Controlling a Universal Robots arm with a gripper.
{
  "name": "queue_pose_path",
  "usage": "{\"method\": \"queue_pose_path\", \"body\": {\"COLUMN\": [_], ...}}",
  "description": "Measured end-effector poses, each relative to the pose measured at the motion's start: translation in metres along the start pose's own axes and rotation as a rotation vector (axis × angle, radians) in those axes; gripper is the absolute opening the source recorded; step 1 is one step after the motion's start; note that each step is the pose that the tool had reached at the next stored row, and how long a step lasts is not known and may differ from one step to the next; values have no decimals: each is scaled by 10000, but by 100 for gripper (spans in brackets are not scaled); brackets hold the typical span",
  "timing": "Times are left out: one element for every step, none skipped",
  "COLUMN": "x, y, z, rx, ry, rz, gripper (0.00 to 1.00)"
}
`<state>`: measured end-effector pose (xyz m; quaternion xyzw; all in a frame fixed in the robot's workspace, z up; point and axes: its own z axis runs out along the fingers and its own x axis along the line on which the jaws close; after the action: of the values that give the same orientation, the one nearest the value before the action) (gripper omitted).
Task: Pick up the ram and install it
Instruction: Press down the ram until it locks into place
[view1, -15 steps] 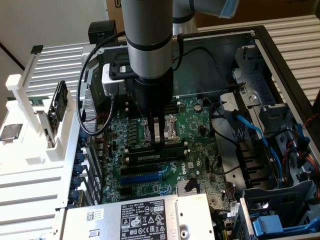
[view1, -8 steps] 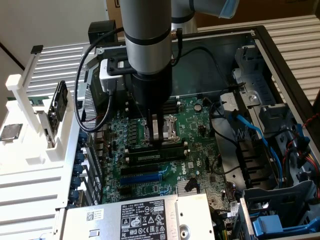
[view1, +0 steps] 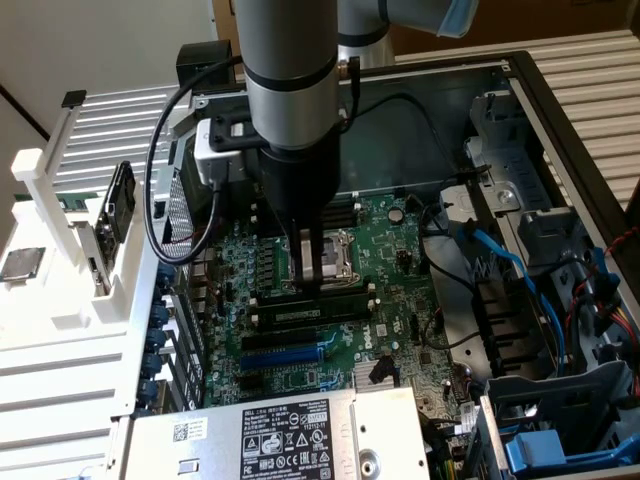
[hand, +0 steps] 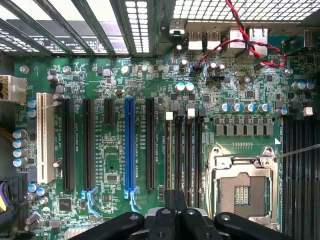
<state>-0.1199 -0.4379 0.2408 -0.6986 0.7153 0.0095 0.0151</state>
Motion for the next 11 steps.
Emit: {"method": "queue_pose_path", "body": {"x": [0,0,0,1,1,2,2,2,2,3,3], "y": [5,9,19,32,50,60,71,94,118,154,164], "z": [0,0,-1,0,0,-1,0,-1,-1,-1,-1], "rx": [0,0,-1,-1,1,0,0,-1,0,0,0], "ry": [1,0,1,0,-1,0,0,1,0,-3,-3], "rz": [0,0,0,0,0,0,0,0,1,1,0], "gripper": [11,11,11,11,11,11,11,11,11,11,11]}}
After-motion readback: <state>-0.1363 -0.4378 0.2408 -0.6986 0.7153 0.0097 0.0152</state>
